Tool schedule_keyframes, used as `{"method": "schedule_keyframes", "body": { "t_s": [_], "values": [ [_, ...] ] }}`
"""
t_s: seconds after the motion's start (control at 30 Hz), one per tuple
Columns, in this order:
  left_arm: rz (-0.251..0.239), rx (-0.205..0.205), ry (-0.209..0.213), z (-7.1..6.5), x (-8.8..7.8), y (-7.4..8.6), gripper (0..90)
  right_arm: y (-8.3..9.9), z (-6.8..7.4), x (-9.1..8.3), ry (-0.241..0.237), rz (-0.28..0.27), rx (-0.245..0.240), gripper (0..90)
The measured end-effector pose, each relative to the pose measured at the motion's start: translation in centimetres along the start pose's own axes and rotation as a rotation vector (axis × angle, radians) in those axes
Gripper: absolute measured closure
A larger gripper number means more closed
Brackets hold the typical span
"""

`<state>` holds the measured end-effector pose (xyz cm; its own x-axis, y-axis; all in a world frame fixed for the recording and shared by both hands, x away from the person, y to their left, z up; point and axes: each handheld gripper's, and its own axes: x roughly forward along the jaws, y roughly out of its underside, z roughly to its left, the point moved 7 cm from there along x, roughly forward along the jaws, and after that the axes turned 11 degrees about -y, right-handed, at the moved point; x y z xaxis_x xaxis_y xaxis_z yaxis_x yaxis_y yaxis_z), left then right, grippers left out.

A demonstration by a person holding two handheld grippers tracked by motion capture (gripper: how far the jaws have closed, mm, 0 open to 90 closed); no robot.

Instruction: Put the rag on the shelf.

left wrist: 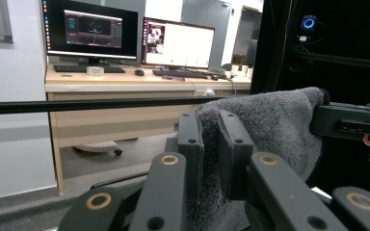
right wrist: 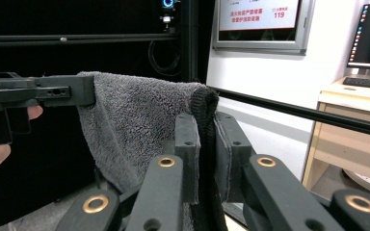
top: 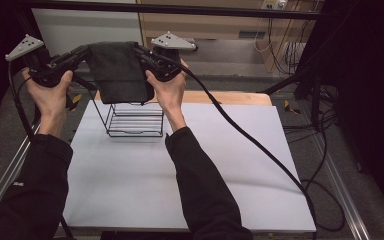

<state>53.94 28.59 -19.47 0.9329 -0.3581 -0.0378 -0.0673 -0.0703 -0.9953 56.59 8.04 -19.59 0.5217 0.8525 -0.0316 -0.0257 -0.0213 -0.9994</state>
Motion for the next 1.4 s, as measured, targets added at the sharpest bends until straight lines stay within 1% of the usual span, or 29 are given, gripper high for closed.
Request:
{"method": "schedule_keyframes", "body": {
  "t_s": [0.1, 0.2, 0.37, 0.47, 0.5, 0.57, 0.6, 0.63, 0.67, 0.77, 0.8, 0.97, 1.0, 1.03, 1.07, 1.1, 1.23, 1.27, 1.3, 1.4],
  "values": [
    [0.004, 0.003, 0.012, 0.0, -0.4, 0.3, 81.2, 0.1, 0.3, -0.2, -0.009, 0.002, -0.008, 81.8],
    [0.013, 0.013, 0.013, -0.1, -0.8, 0.6, 81.2, 0.3, 0.4, -0.4, -0.018, 0.007, 0.001, 81.7],
    [0.029, 0.020, 0.023, -0.3, -1.3, 1.2, 81.1, 1.0, 0.8, -0.7, -0.041, 0.045, 0.004, 81.7],
    [0.032, 0.025, 0.032, -0.5, -1.7, 1.6, 81.1, 1.1, 0.9, -1.0, -0.049, 0.055, 0.000, 81.7],
    [0.039, 0.029, 0.032, -0.5, -1.9, 1.8, 81.0, 1.3, 1.2, -1.1, -0.068, 0.073, 0.004, 81.7],
    [0.055, 0.030, 0.030, -0.3, -2.1, 2.3, 80.9, 1.4, 1.3, -1.1, -0.074, 0.080, 0.000, 81.6],
    [0.064, 0.028, 0.029, -0.3, -2.1, 2.5, 80.6, 1.6, 1.6, -1.1, -0.087, 0.098, 0.001, 81.6],
    [0.071, 0.027, 0.028, -0.2, -2.2, 2.7, 80.6, 1.6, 1.6, -1.1, -0.087, 0.098, 0.001, 81.6],
    [0.075, 0.026, 0.027, -0.2, -2.3, 2.9, 80.3, 1.9, 1.8, -1.1, -0.096, 0.110, -0.008, 81.6],
    [0.093, 0.032, 0.025, -0.2, -2.6, 3.4, 80.1, 2.1, 2.0, -1.1, -0.100, 0.121, -0.003, 81.6],
    [0.100, 0.030, 0.028, -0.2, -2.7, 3.5, 79.8, 2.2, 2.2, -1.2, -0.105, 0.131, -0.010, 81.6],
    [0.155, 0.056, 0.033, -0.4, -3.4, 3.9, 78.9, 2.5, 2.5, -1.5, -0.122, 0.149, -0.016, 81.5],
    [0.167, 0.062, 0.034, -0.4, -3.6, 3.9, 77.2, 2.7, 2.6, -1.6, -0.131, 0.154, -0.015, 81.5],
    [0.181, 0.065, 0.035, -0.4, -3.8, 3.9, 77.2, 2.7, 2.6, -1.6, -0.131, 0.154, -0.015, 81.5],
    [0.189, 0.071, 0.033, -0.4, -4.0, 3.7, 75.0, 3.0, 2.7, -1.7, -0.135, 0.159, -0.016, 81.5],
    [0.186, 0.073, 0.025, -0.3, -4.2, 3.5, 74.6, 3.1, 2.7, -1.7, -0.139, 0.161, -0.008, 81.4],
    [0.144, 0.062, 0.013, -0.3, -5.0, 1.6, 75.7, 3.4, 2.7, -1.9, -0.147, 0.167, -0.007, 81.3],
    [0.149, 0.069, 0.009, -0.3, -5.0, 1.2, 77.1, 3.5, 2.8, -1.9, -0.150, 0.168, -0.005, 81.2],
    [0.162, 0.077, 0.001, -0.3, -4.8, 0.9, 80.8, 3.7, 2.9, -1.9, -0.155, 0.173, -0.011, 81.0],
    [0.230, 0.074, -0.004, -0.6, -4.1, 0.7, 85.8, 3.8, 3.1, -1.9, -0.155, 0.180, -0.021, 80.8]
  ]
}}
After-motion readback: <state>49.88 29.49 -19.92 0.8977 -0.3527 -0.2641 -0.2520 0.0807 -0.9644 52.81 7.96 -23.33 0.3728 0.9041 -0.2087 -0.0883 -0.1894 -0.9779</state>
